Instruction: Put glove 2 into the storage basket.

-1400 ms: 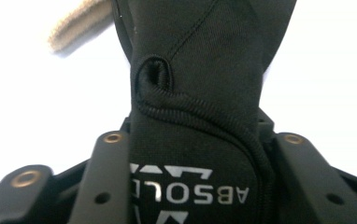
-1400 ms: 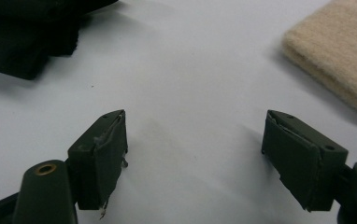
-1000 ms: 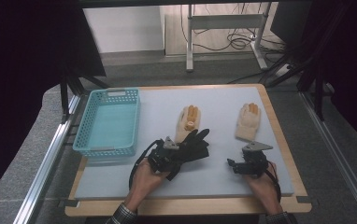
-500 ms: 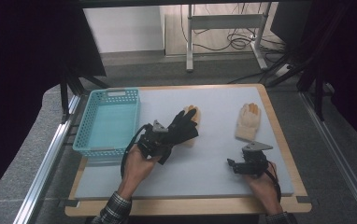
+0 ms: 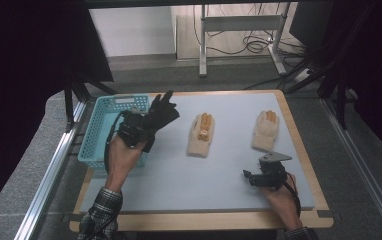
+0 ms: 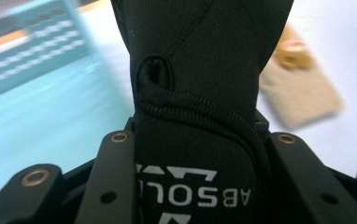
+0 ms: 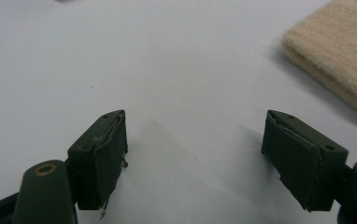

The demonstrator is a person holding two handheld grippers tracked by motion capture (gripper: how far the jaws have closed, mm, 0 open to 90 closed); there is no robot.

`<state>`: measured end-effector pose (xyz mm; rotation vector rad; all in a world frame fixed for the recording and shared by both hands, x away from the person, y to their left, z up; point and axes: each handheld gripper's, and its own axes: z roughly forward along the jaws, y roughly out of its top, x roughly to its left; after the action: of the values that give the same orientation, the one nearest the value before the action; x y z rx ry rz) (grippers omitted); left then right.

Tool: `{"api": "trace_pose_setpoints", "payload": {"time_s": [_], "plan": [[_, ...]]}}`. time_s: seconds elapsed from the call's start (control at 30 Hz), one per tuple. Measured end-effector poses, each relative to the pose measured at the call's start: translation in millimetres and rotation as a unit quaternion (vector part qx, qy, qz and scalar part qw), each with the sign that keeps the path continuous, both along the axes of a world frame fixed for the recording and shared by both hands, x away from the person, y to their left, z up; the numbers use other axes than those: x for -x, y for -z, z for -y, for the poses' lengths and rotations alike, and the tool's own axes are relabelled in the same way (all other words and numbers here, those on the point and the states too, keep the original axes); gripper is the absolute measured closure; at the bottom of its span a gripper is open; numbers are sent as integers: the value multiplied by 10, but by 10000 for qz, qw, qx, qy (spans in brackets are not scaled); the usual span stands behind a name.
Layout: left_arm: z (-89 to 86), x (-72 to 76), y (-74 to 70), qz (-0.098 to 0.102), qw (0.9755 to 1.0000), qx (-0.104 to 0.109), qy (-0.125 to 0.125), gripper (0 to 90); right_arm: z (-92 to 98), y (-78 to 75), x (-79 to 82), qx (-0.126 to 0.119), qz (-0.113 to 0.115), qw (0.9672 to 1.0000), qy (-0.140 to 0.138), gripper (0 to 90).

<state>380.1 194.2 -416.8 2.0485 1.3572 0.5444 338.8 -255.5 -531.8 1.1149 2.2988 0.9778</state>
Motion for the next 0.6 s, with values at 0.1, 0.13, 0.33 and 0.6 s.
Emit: {"api": "trace_pose_setpoints", "payload": {"time_s": [0.1,0.13,0.33,0.6], "plan": [[-254,-66,-7,-58,9994,28,-342,606,-1,0,1,-2,-3,10000,3,219],[-343,-87,-2,-88,9989,37,-454,605,-1,-1,1,-3,-2,10000,2,220],[-897,-210,111,-322,9925,165,-1169,599,0,-1,1,-5,-8,10000,3,219],[-1260,-383,411,-980,9801,-37,-1728,592,-1,0,0,-5,-2,10000,2,220]]}}
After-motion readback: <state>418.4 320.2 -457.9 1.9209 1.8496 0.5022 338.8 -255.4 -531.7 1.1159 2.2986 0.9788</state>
